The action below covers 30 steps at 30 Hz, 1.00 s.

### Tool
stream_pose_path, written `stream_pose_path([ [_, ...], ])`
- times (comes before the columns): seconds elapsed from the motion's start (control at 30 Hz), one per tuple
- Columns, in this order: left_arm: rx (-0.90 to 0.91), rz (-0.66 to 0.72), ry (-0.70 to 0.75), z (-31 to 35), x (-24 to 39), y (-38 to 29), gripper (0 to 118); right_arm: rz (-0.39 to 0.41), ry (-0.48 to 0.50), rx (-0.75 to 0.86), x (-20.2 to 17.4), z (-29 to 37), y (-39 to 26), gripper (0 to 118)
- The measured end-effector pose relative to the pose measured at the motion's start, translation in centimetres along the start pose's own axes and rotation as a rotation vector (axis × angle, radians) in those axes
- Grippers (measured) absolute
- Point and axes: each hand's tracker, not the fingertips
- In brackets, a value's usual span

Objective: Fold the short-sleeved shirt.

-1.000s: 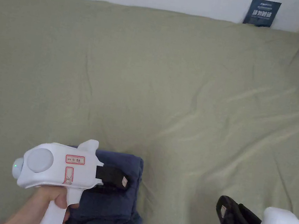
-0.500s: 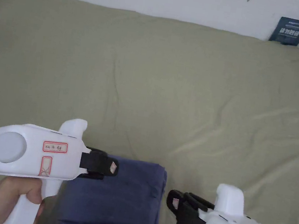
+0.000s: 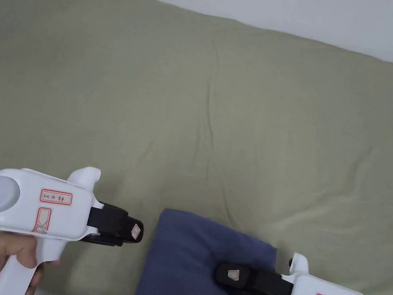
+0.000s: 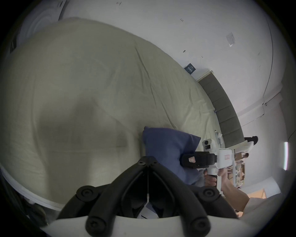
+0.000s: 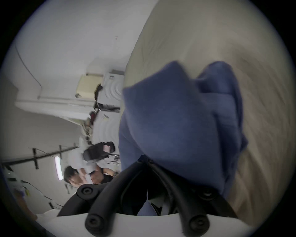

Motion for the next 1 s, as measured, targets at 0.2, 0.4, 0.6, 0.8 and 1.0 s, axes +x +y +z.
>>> stream_pose_path([
  [0.2,-0.106,0.05,-0.153,-4.5,-1.7,0.4,115,0.0,-0.009,-0.007,-0.4,-0.2,0.0,1],
  [0.4,-0.182,0.053,-0.316,-9.0,-1.5,1.1,113,-0.013,0.007,-0.002,0.1,-0.1,0.1,1],
  [0.6,-0.137,0.067,-0.218,-8.6,-2.9,0.9,29,0.029,-0.032,0.012,-0.8,0.3,0.1,1],
  [0.8,-0.113,-0.005,-0.169,-5.2,-1.3,2.4,29,0.436,-0.388,0.132,-8.4,1.8,-1.4,1],
  [1.0,-0.027,-0.021,-0.029,4.0,-4.3,6.7,29,0.794,-0.695,0.394,-14.4,1.3,-5.4,1],
])
